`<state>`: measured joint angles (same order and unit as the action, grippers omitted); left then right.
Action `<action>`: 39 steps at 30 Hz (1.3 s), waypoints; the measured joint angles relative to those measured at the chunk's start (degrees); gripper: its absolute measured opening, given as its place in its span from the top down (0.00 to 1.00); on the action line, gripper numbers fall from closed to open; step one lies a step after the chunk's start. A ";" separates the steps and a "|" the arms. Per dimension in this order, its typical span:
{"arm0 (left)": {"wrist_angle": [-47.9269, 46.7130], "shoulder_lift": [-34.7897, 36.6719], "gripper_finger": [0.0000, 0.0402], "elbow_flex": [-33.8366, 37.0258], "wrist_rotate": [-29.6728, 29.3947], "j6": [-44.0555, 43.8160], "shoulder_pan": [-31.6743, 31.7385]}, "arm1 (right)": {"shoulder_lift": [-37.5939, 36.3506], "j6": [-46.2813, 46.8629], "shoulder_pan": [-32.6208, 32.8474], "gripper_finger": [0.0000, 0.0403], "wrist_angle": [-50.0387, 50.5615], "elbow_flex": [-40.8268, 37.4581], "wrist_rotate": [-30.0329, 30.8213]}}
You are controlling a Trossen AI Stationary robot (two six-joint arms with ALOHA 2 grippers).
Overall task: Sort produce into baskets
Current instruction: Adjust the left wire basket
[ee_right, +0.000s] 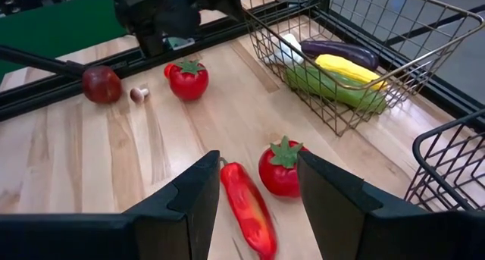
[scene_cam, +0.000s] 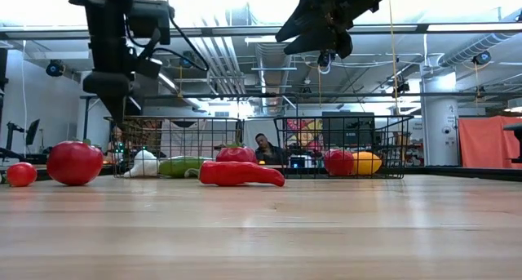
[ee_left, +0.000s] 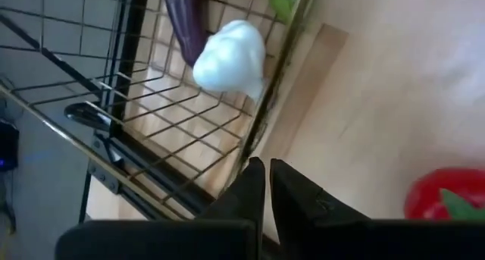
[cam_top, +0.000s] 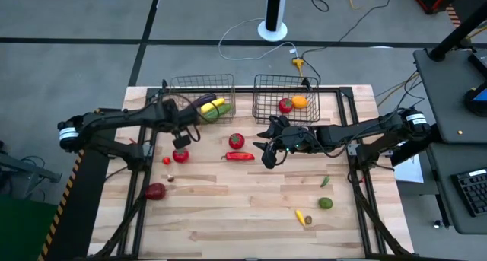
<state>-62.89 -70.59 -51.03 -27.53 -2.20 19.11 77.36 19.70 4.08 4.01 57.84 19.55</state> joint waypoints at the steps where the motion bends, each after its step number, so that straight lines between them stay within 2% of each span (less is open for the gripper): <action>1: 0.04 -0.09 0.98 0.00 -0.02 0.18 0.59 | 0.00 -0.10 -0.01 0.58 0.00 0.00 0.00; 12: 0.57 0.22 1.00 0.04 0.32 0.38 3.61 | 0.00 -0.45 -0.12 0.58 0.01 0.00 0.00; 14: 1.06 0.41 1.00 0.04 2.89 0.20 3.56 | 0.00 -0.45 -0.14 0.58 0.00 0.00 0.00; 17: 3.08 0.76 1.00 0.07 9.98 0.16 3.54 | 0.00 -0.45 -0.31 0.58 0.00 0.00 -0.01; 21: 10.99 0.58 1.00 0.07 19.07 1.99 3.52 | 0.00 -0.43 -0.51 0.58 0.00 0.00 0.00; 29: 24.33 -4.35 1.00 0.15 17.94 8.64 3.65 | 0.00 -0.32 -0.55 0.58 0.00 0.00 0.01; 39: 31.67 -9.81 1.00 0.17 17.44 9.92 3.76 | 0.00 -0.41 -0.75 0.58 0.02 0.00 0.00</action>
<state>-31.22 -80.40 -50.85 -10.09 7.72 22.87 77.36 19.29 3.33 4.03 57.84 19.55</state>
